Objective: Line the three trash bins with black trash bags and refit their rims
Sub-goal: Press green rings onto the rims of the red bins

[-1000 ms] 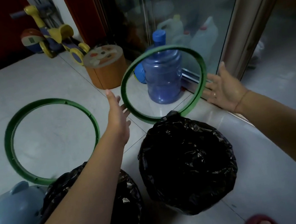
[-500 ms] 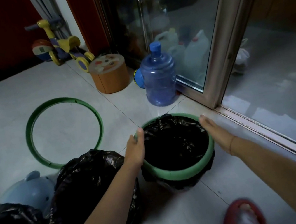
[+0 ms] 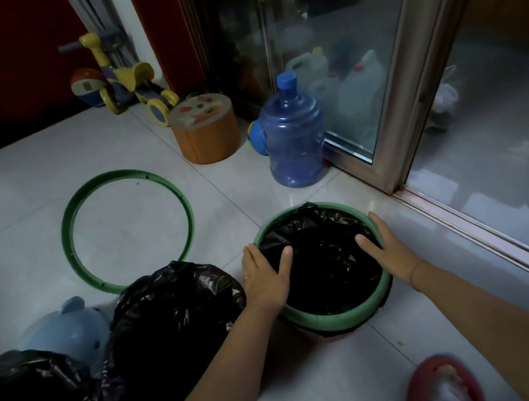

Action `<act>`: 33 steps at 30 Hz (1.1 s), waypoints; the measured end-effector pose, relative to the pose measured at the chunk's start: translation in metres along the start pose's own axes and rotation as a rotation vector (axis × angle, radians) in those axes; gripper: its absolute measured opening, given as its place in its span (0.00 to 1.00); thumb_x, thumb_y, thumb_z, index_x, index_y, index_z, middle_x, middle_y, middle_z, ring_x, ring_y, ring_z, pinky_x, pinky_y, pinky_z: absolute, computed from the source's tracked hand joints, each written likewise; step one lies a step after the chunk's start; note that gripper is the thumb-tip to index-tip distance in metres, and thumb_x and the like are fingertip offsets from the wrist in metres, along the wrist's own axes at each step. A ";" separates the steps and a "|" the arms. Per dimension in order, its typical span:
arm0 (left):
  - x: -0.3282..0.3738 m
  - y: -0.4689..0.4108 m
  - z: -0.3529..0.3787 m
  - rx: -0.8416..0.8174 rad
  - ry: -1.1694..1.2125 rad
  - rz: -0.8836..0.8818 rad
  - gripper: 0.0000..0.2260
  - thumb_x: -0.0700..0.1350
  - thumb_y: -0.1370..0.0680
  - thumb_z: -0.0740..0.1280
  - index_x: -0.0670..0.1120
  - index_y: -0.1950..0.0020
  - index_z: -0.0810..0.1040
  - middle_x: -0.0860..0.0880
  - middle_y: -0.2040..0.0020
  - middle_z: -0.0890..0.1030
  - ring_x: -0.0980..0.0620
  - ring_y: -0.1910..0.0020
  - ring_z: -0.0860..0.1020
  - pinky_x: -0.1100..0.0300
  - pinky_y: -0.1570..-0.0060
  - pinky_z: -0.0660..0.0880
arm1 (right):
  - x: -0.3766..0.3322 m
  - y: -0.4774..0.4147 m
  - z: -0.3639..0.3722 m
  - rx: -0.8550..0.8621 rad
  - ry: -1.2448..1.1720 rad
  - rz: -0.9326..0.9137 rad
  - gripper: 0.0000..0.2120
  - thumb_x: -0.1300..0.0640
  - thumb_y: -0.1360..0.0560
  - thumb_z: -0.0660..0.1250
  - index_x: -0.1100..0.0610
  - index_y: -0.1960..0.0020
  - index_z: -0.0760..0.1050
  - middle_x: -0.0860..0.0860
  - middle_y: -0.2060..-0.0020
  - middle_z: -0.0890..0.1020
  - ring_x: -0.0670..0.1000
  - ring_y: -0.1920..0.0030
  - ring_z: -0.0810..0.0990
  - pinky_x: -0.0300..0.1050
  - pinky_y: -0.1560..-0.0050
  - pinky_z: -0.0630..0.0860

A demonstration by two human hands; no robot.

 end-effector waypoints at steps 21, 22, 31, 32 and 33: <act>-0.172 -0.033 -0.240 0.492 0.692 -0.278 0.31 0.63 0.20 0.47 0.48 0.22 0.53 0.50 0.21 0.54 0.48 0.23 0.53 0.48 0.25 0.51 | -0.172 -0.068 0.238 -0.299 -0.031 -0.063 0.34 0.36 0.22 0.50 0.51 0.22 0.48 0.48 0.23 0.52 0.50 0.23 0.53 0.48 0.26 0.50; -0.179 -0.040 -0.241 0.470 0.700 -0.291 0.31 0.63 0.20 0.47 0.49 0.21 0.52 0.50 0.21 0.53 0.48 0.23 0.52 0.48 0.25 0.50 | -0.171 -0.074 0.247 -0.305 -0.027 -0.041 0.35 0.36 0.23 0.50 0.51 0.22 0.47 0.48 0.22 0.51 0.50 0.23 0.52 0.49 0.26 0.50; -0.186 -0.079 -0.240 0.382 0.870 -0.446 0.33 0.68 0.23 0.47 0.51 0.22 0.56 0.49 0.22 0.56 0.47 0.23 0.53 0.47 0.26 0.49 | -0.169 -0.111 0.290 -0.308 -0.071 0.010 0.38 0.33 0.24 0.50 0.51 0.22 0.45 0.49 0.22 0.52 0.51 0.23 0.52 0.52 0.25 0.50; -0.185 -0.080 -0.240 0.377 0.880 -0.453 0.34 0.68 0.23 0.47 0.51 0.22 0.57 0.49 0.22 0.56 0.46 0.23 0.54 0.47 0.27 0.49 | -0.170 -0.112 0.293 -0.297 -0.081 0.009 0.38 0.32 0.25 0.51 0.50 0.22 0.45 0.49 0.22 0.52 0.52 0.23 0.53 0.52 0.25 0.50; -0.183 -0.080 -0.241 0.372 0.888 -0.461 0.34 0.69 0.23 0.47 0.51 0.22 0.57 0.49 0.22 0.57 0.46 0.23 0.54 0.47 0.27 0.50 | -0.170 -0.112 0.295 -0.282 -0.101 0.012 0.39 0.32 0.25 0.51 0.50 0.22 0.45 0.49 0.22 0.53 0.52 0.23 0.53 0.53 0.24 0.51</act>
Point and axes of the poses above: each hand's wrist, its own y-axis away from the middle knuckle, its own z-axis out of the palm, x = y × z, the point moved 2 cm from there along -y, towards the middle knuckle
